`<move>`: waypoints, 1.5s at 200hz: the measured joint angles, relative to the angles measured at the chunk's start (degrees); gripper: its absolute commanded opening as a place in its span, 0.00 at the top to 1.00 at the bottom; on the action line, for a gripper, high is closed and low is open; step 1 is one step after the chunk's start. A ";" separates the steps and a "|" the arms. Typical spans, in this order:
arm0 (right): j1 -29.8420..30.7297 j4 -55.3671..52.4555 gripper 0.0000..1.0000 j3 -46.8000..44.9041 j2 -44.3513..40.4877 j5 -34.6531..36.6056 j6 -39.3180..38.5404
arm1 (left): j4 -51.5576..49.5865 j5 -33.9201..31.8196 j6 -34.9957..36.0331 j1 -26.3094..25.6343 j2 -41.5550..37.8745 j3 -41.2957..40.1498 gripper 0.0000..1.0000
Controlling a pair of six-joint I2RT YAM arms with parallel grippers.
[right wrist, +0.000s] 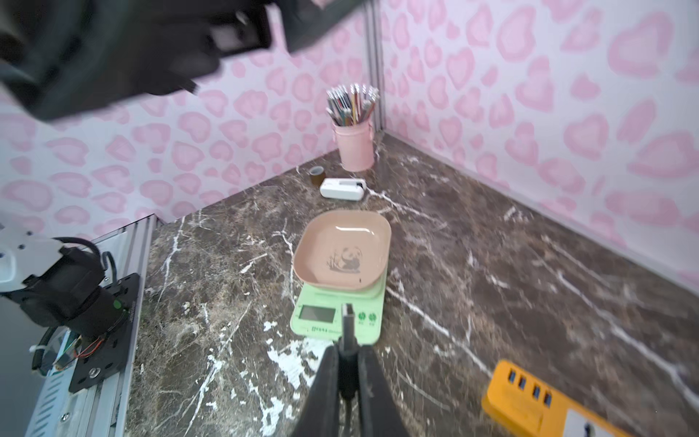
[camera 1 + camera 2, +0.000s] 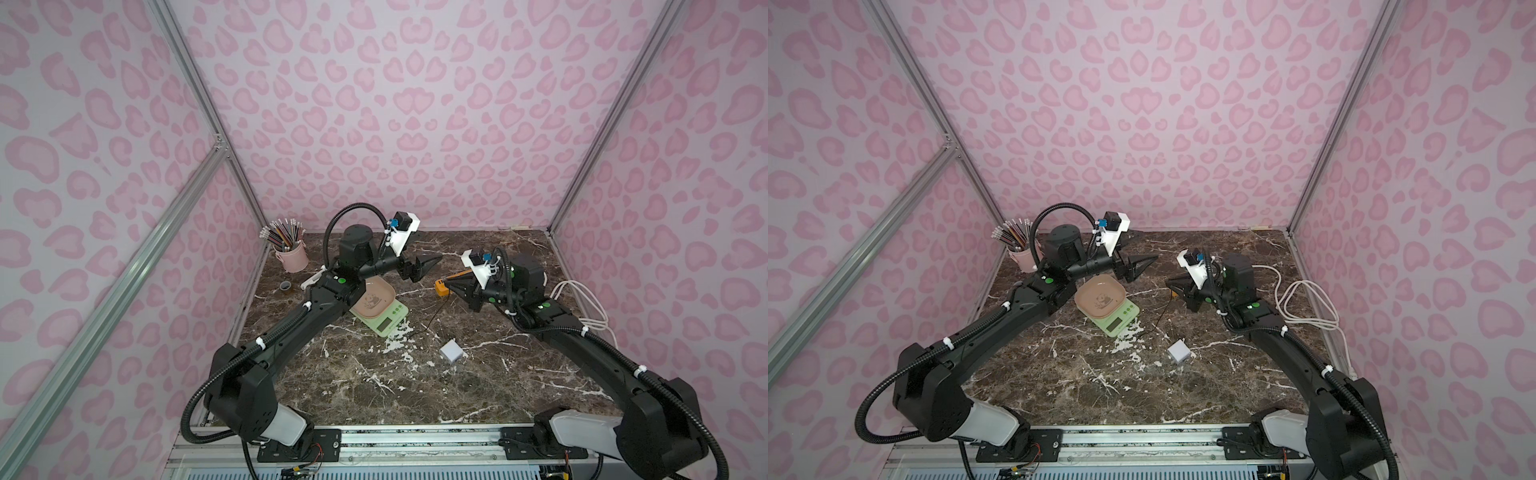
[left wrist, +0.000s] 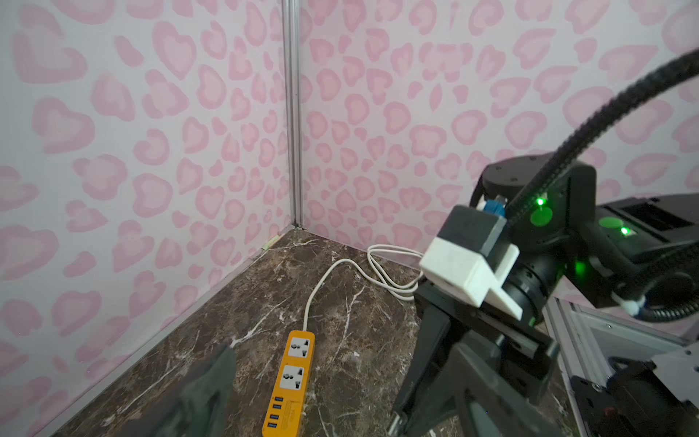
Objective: Charge the electronic scale
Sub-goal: Pick up the charging cable from the center of the board.
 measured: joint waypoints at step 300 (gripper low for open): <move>0.15 -14.53 1.00 6.67 1.77 -13.22 -15.47 | -17.25 15.87 21.99 -1.14 -0.61 -3.02 0.90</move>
